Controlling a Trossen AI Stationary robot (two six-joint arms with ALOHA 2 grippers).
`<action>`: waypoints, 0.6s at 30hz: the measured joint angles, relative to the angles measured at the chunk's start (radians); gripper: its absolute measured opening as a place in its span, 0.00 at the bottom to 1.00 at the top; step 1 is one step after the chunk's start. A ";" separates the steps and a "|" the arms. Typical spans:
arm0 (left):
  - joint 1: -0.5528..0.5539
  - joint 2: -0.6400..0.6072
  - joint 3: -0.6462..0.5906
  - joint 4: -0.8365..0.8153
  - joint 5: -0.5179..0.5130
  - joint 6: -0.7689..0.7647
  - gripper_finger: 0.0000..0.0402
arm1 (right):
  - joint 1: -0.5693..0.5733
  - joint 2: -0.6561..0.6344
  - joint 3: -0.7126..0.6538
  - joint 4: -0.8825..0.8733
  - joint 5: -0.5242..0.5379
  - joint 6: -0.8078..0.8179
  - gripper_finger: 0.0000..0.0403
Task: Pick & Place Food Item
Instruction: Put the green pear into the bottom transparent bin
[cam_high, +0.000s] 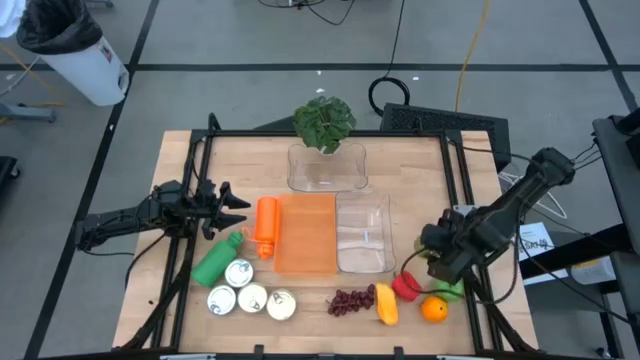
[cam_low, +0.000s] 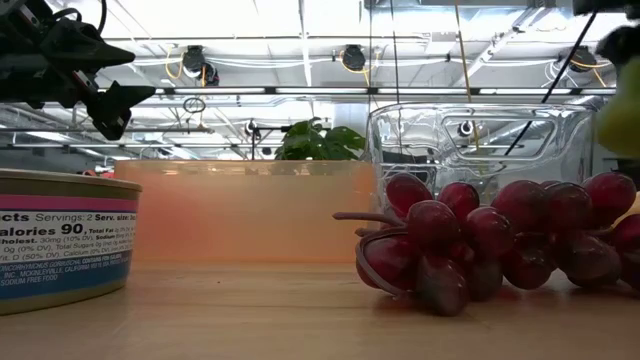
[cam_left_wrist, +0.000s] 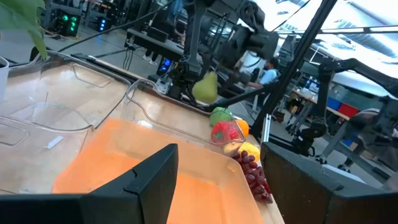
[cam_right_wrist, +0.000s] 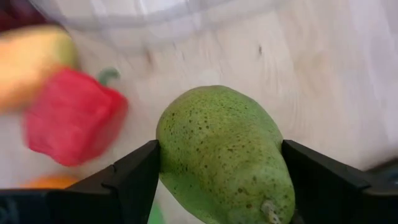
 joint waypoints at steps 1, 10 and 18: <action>0.000 0.000 0.000 0.000 0.000 0.000 0.61 | 0.000 -0.014 0.009 0.004 0.021 -0.003 0.73; 0.000 0.000 0.000 0.000 0.000 0.000 0.61 | -0.022 -0.092 0.037 0.164 0.279 -0.191 0.73; 0.000 0.000 0.000 0.000 0.000 0.000 0.61 | -0.182 -0.070 0.026 0.576 0.404 -0.592 0.73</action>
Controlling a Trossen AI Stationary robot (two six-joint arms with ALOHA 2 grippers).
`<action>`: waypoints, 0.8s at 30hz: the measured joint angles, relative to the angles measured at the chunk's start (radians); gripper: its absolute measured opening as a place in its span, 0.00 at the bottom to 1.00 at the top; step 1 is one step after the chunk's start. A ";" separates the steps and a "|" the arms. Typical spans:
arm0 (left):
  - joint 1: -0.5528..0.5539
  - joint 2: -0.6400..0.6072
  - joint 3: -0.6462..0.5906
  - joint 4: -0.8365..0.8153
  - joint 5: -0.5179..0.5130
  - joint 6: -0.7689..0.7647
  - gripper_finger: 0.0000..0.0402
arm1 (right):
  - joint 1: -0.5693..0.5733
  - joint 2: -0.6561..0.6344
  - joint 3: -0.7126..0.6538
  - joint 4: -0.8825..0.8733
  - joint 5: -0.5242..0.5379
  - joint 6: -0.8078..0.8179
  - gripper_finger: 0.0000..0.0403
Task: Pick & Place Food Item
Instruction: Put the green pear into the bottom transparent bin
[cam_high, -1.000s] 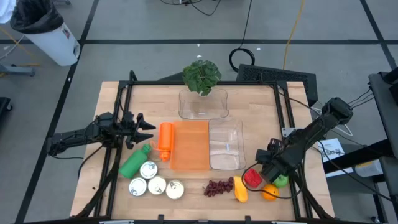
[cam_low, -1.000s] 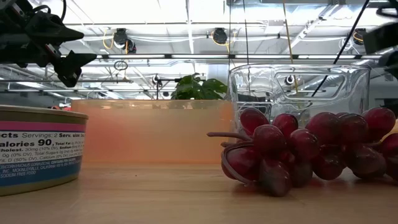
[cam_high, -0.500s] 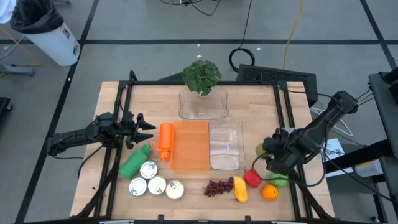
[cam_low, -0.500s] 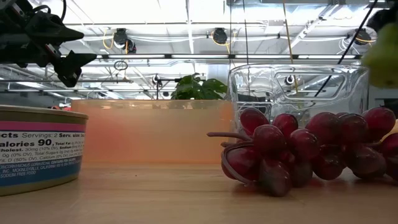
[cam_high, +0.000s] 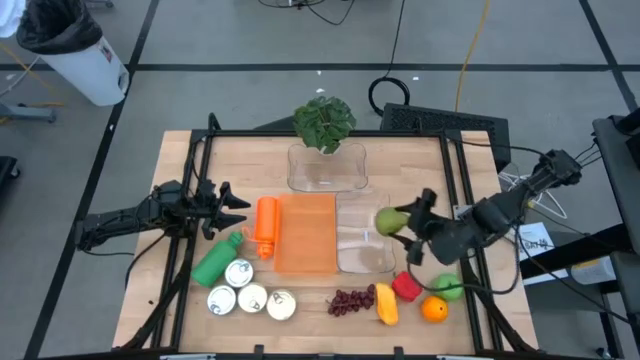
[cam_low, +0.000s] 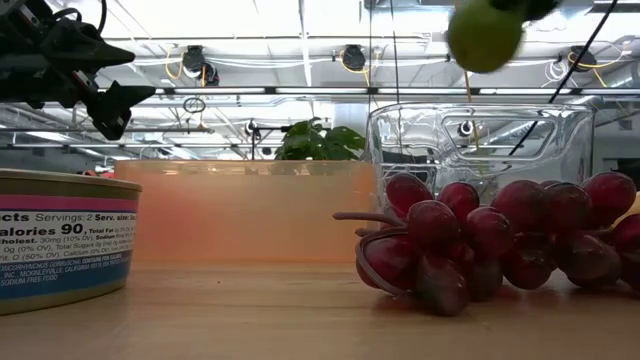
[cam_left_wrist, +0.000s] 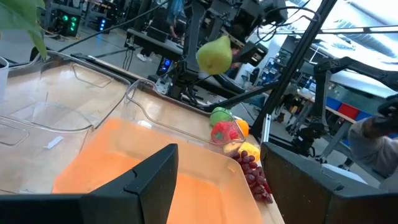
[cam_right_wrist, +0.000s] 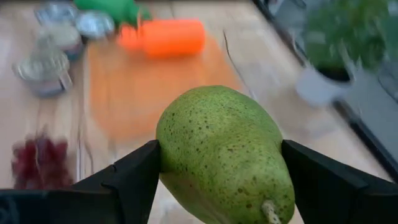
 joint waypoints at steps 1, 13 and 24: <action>0.000 0.000 0.000 0.000 0.000 0.000 0.61 | -0.029 0.005 -0.005 0.056 -0.023 -0.064 0.73; 0.000 0.000 0.000 0.000 0.000 0.000 0.61 | -0.398 0.230 0.099 0.244 -0.468 -0.348 0.73; 0.000 0.000 0.000 0.000 0.000 0.000 0.61 | -0.529 0.530 0.288 -0.052 -0.516 -0.485 0.73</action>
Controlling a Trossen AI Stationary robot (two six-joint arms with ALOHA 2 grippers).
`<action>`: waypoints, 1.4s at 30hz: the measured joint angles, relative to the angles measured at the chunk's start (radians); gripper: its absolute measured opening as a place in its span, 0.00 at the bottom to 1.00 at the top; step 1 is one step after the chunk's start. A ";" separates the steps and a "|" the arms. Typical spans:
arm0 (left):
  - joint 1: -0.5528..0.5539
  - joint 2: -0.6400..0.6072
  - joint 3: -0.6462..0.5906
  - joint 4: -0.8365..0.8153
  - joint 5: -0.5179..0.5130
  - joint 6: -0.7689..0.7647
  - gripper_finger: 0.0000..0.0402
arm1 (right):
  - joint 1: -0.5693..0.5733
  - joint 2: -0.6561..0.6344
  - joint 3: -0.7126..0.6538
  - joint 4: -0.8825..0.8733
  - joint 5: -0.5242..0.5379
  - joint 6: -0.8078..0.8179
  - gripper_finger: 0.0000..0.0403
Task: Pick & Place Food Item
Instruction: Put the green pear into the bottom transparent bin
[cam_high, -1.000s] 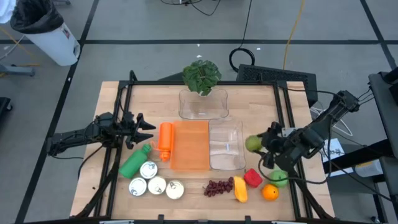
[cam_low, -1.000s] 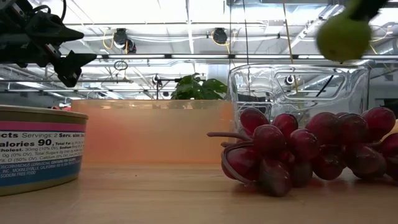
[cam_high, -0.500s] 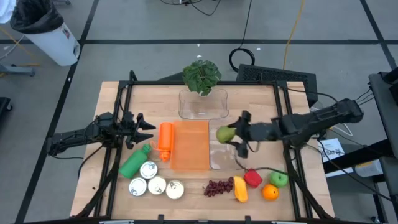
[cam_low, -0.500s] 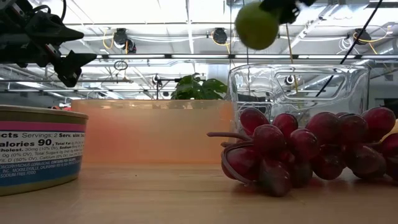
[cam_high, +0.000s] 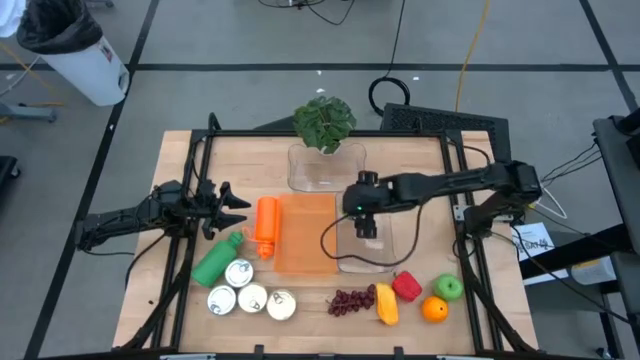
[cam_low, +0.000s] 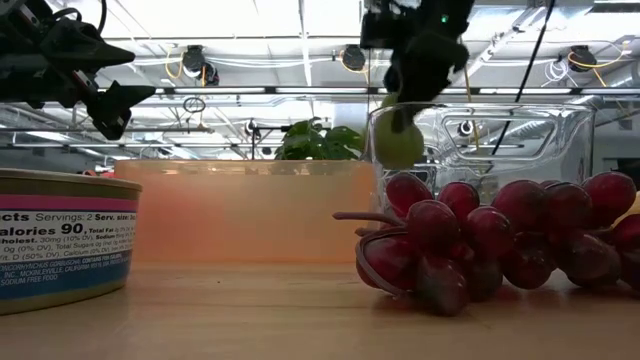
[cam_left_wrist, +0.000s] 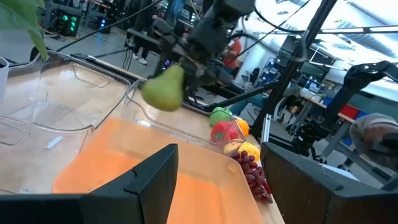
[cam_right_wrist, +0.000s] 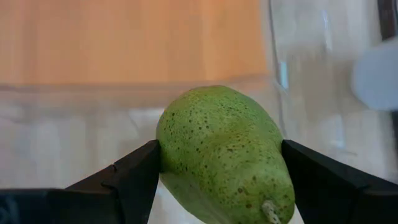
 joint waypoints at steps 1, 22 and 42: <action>0.000 0.000 0.000 0.000 0.000 0.000 0.61 | -0.010 0.007 0.015 -0.020 -0.002 -0.005 0.73; 0.000 0.000 0.000 0.000 0.000 0.000 0.61 | -0.249 0.039 0.200 -0.071 -0.003 -0.131 0.73; 0.000 0.000 0.000 0.000 0.000 0.000 0.61 | -0.056 0.026 -0.083 0.162 -0.106 -0.028 0.73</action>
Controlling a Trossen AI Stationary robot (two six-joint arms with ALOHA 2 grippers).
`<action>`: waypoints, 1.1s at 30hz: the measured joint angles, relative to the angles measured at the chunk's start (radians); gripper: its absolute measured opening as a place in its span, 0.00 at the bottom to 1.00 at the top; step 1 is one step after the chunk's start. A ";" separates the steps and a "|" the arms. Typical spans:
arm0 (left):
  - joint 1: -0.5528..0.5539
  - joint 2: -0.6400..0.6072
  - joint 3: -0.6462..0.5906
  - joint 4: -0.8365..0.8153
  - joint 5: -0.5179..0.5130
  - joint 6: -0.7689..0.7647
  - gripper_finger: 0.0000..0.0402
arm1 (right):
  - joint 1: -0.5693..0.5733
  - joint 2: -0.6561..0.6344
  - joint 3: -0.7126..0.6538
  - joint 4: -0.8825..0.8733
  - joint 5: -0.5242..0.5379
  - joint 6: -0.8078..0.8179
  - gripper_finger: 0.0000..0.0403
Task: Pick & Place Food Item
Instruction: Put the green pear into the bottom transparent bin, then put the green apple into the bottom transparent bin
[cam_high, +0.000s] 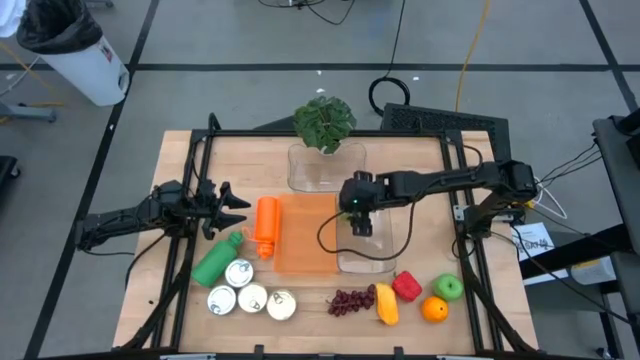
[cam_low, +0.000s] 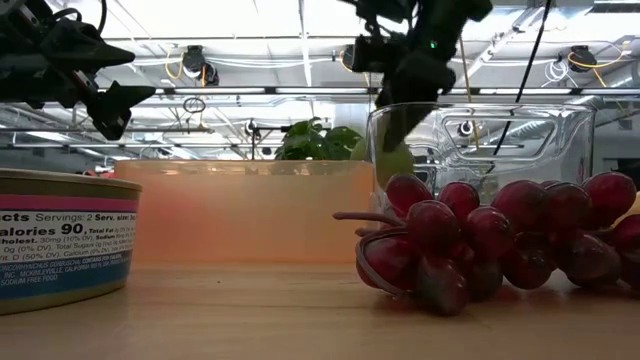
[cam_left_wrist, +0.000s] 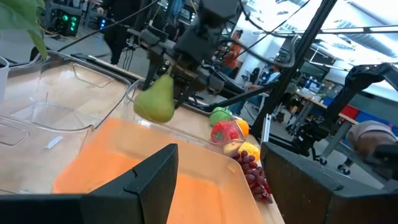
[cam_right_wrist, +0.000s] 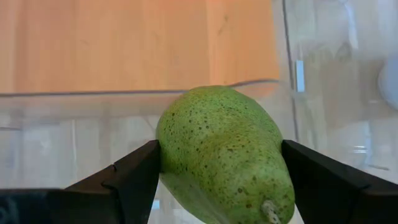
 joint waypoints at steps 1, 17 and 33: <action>0.000 0.000 0.000 0.000 0.000 0.000 0.61 | 0.000 -0.001 -0.017 0.015 0.001 -0.001 0.73; 0.000 0.000 0.000 0.000 0.000 0.000 0.61 | 0.000 -0.001 -0.202 0.205 0.001 -0.076 0.80; 0.000 0.000 0.000 0.000 0.000 0.000 0.61 | 0.031 -0.053 -0.143 0.146 0.088 -0.091 0.87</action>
